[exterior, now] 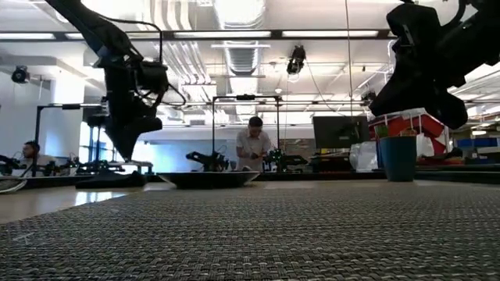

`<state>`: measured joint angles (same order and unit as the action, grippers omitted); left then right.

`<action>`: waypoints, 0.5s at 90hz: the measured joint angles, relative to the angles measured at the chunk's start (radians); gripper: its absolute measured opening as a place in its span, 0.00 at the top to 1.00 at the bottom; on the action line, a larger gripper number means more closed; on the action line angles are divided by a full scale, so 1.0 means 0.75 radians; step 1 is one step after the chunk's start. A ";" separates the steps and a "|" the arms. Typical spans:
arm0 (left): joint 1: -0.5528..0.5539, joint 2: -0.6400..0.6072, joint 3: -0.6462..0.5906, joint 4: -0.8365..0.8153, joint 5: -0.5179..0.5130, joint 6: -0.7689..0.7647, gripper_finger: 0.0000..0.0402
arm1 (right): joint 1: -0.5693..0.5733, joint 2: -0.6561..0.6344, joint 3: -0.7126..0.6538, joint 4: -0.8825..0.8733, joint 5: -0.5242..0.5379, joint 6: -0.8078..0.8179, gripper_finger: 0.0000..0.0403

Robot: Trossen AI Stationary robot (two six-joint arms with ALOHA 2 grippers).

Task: Set table place
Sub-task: Move the folded black napkin to the top left of the table

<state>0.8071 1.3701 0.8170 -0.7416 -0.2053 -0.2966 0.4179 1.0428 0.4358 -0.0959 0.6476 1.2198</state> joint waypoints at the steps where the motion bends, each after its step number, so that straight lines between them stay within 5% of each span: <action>1: -0.002 0.000 -0.006 0.000 0.006 -0.007 0.97 | 0.000 0.000 0.000 0.000 0.000 0.000 0.95; 45: -0.190 -0.005 -0.207 -0.110 0.099 -0.143 1.00 | 0.001 0.000 0.000 -0.006 -0.072 -0.018 0.95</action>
<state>0.6643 1.3662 0.6616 -0.8239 -0.1311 -0.4038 0.4183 1.0428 0.4358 -0.1001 0.5934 1.2064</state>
